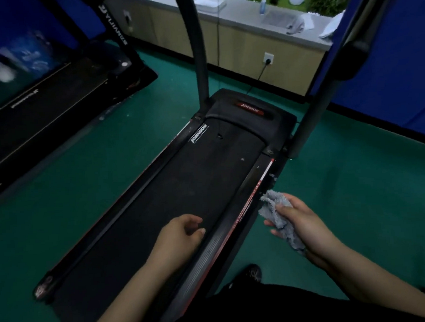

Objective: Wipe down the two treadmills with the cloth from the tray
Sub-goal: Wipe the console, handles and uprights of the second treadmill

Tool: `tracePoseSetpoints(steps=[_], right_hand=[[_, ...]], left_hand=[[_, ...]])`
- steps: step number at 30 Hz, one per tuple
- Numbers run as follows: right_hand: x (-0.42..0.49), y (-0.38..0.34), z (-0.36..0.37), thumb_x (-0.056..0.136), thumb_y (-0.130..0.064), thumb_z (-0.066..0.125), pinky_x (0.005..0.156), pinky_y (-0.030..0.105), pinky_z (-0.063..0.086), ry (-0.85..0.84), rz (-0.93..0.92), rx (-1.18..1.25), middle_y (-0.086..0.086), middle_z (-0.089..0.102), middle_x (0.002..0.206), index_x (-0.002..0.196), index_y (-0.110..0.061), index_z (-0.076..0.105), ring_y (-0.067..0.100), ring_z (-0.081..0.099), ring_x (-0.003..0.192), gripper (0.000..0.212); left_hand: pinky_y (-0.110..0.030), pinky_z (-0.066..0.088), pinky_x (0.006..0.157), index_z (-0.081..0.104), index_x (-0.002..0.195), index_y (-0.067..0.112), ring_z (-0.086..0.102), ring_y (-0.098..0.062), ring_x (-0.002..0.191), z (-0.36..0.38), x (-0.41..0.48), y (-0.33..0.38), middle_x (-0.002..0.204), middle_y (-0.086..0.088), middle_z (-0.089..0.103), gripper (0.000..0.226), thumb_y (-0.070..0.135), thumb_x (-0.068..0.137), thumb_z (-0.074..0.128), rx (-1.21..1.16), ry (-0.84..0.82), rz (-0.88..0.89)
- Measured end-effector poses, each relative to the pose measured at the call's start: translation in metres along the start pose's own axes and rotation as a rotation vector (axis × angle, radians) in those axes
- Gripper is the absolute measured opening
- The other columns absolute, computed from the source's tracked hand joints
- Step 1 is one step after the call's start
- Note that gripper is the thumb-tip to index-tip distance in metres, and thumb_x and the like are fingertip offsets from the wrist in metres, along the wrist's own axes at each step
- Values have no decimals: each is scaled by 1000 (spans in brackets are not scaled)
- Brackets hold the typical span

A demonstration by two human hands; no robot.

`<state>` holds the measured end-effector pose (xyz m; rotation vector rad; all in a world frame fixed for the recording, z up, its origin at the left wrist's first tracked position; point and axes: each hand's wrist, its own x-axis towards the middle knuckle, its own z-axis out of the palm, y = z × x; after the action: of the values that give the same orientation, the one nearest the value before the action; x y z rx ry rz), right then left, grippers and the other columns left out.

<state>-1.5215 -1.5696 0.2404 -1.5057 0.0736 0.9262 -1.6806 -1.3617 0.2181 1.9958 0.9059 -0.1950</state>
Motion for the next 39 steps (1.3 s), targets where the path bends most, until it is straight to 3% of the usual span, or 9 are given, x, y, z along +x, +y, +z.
tracePoseSetpoints(steps=[8,14,20,26,30,39], right_hand=[[-79,72,60,98,-11,50,63,26,58,-32,7,-13,11,72,93,113,-19,60,26,68,82,20],[-145,115,58,97,-11,51,70,33,56,-65,29,-95,9,74,98,113,-22,62,25,70,81,22],[-185,145,56,97,-12,53,63,30,55,-146,61,-229,8,73,101,111,-27,62,26,71,82,22],[-229,183,85,97,-15,53,64,31,56,-313,96,-387,7,73,102,116,-26,61,23,71,80,24],[-267,210,127,97,-14,53,63,31,56,-401,47,-439,2,75,96,116,-28,61,21,72,80,25],[-347,304,301,95,-9,53,61,33,57,-479,50,-462,14,71,104,116,-21,63,27,68,81,26]], left_hand=[[-17,45,86,59,93,38,60,3,94,-5,-122,-104,93,18,64,18,25,85,68,-95,80,-81],[-19,47,88,61,96,38,62,0,97,0,-192,-140,98,14,67,19,27,84,69,-81,110,-79],[-19,46,89,59,98,41,61,2,97,20,-264,-170,101,17,65,20,30,84,68,-129,198,-131],[-6,41,73,61,99,35,60,6,87,42,-361,-217,97,16,65,19,28,83,69,-153,281,-268],[-1,38,61,61,96,37,59,8,80,31,-413,-254,92,19,65,18,27,83,69,-160,352,-306],[-6,40,64,62,94,38,62,4,78,-62,-526,-391,92,18,66,18,27,82,70,-264,490,-360]])
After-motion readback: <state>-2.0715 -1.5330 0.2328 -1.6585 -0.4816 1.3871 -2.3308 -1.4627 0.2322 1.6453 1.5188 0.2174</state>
